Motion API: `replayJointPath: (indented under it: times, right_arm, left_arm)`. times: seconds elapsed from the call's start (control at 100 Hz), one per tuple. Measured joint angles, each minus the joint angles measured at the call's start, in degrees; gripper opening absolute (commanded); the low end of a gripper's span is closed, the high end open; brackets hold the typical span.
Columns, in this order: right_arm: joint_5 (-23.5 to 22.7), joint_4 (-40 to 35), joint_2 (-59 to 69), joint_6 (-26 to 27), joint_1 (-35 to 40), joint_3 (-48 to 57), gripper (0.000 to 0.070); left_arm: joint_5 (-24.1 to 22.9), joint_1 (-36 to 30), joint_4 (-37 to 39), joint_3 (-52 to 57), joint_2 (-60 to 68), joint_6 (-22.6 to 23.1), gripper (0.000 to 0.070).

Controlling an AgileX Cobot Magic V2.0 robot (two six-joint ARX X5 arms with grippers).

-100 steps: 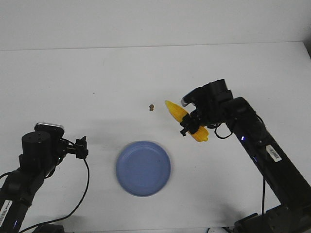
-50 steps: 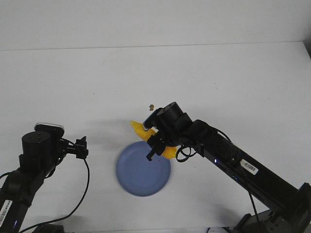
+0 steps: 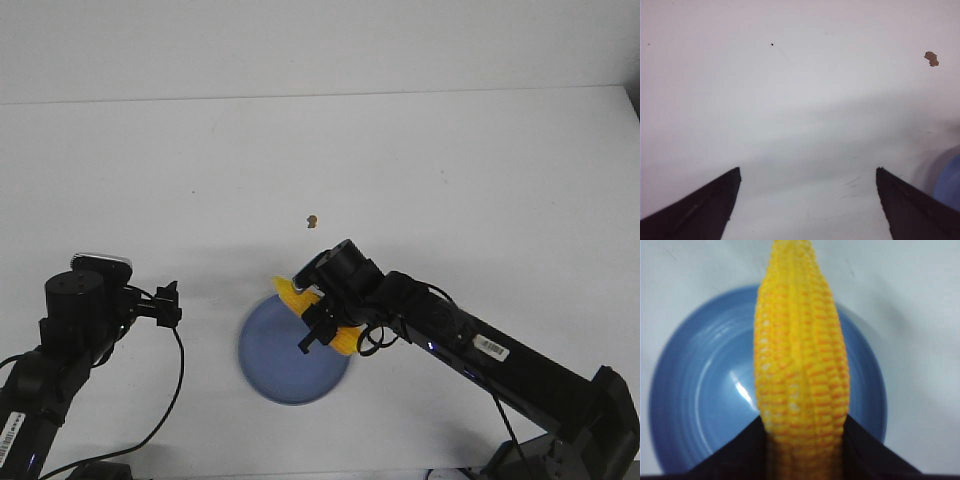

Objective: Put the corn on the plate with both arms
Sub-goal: 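Lower the corn onto the blue plate with the right gripper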

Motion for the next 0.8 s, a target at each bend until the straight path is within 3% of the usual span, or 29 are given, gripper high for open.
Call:
replayJointPath:
  times: [0.44,0.6,0.8]
  right_arm:
    - [-0.42,4.57,0.04,2.08,2.21,-3.98,0.01]
    - [-0.44,4.66,0.13,2.29,3.5,-3.98,0.0171]
    - [-0.42,4.68,0.46,2.73,3.74,-3.98,0.0193]
  left_arm:
    - [0.0,0.0,0.02,0.0,0.0,0.0,0.055]
    - [0.0,0.0,0.02,0.0,0.0,0.0,0.055]
    - [0.0,0.0,0.0,0.0,0.0,-0.02,0.055]
